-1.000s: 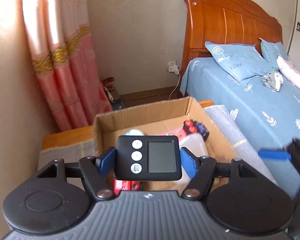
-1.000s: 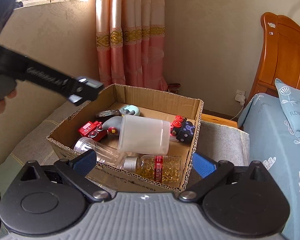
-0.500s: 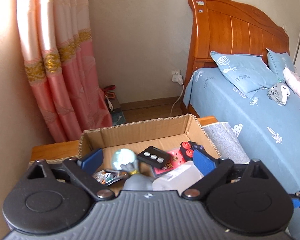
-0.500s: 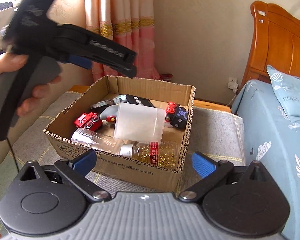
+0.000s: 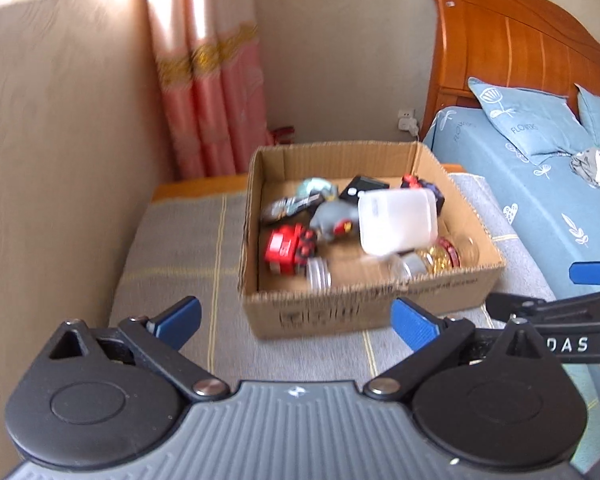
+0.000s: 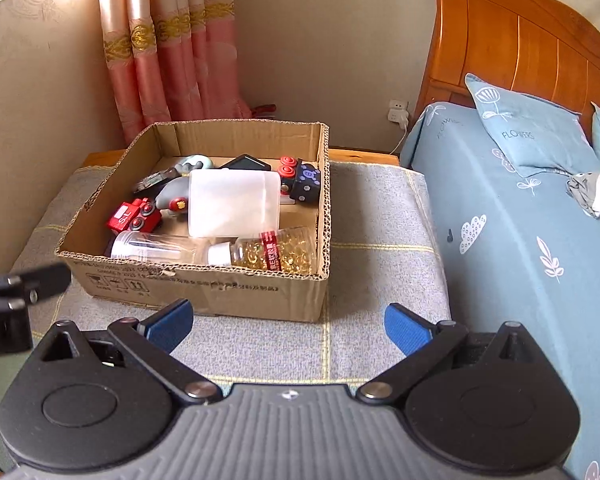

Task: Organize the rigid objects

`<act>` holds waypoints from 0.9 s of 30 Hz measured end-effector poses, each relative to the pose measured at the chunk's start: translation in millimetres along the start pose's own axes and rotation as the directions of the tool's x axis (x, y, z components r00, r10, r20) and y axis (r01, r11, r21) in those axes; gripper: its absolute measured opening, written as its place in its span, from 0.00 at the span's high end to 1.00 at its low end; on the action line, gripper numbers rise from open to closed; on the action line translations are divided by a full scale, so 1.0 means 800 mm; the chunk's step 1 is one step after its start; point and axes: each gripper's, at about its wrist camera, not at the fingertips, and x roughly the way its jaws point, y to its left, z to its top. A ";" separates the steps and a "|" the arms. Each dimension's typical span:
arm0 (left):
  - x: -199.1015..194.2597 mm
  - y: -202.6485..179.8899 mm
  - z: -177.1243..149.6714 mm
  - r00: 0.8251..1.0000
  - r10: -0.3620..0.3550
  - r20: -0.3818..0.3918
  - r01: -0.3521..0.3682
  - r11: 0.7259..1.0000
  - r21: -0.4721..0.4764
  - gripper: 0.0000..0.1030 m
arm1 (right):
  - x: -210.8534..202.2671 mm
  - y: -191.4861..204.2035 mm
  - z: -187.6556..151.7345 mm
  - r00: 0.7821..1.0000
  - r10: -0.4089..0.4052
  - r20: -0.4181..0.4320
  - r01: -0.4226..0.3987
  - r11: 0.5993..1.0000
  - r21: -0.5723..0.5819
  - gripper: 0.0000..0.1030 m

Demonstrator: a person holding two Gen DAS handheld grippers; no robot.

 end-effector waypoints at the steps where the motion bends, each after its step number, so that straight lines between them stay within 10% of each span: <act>1: -0.001 0.001 -0.005 1.000 0.010 -0.007 -0.010 1.000 -0.008 0.02 | -0.003 0.003 -0.001 1.000 -0.004 0.001 0.004 1.000 -0.002 0.00; 27: -0.029 0.004 -0.022 0.998 0.062 0.006 -0.062 0.998 -0.027 0.02 | -0.024 0.027 -0.006 1.000 -0.005 0.026 0.005 1.000 -0.003 0.00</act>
